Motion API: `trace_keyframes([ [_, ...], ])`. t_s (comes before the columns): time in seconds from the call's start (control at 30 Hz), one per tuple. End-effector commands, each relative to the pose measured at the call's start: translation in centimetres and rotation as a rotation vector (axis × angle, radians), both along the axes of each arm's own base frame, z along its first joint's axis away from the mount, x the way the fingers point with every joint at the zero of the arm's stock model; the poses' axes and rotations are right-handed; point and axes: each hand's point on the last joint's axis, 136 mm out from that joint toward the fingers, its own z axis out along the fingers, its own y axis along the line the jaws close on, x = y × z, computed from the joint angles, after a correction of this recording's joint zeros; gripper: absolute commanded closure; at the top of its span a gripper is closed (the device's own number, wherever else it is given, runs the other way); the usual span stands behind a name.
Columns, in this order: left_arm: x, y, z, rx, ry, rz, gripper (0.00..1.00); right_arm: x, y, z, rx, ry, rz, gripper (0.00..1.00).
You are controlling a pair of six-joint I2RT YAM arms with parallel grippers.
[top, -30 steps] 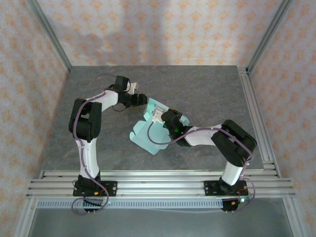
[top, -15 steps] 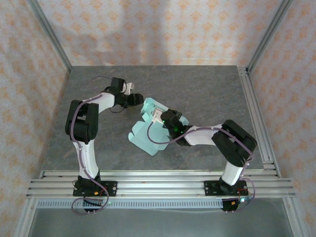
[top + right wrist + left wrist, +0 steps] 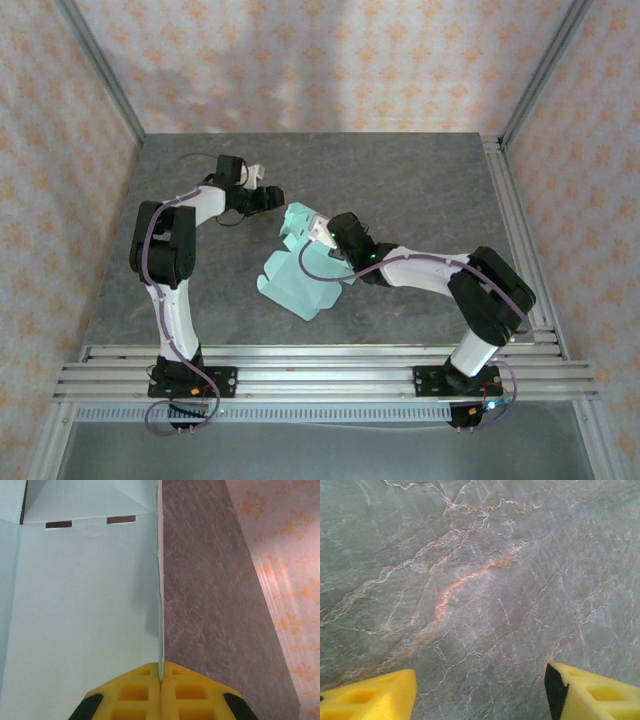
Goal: Fold the paper box
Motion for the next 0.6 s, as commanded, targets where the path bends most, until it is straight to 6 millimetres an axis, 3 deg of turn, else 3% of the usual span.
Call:
trace_keyframes([
  [0.0, -0.8, -1.2, 0.0, -0.021, 0.009, -0.093, 0.31, -0.1, 0.7, 1.6, 0.049, -0.004, 0.039, 1.0],
  [0.57, -3.9, -2.7, -0.3, -0.073, 0.071, -0.242, 0.36, 0.9, 0.5, 2.4, 0.046, -0.026, 0.029, 1.0],
])
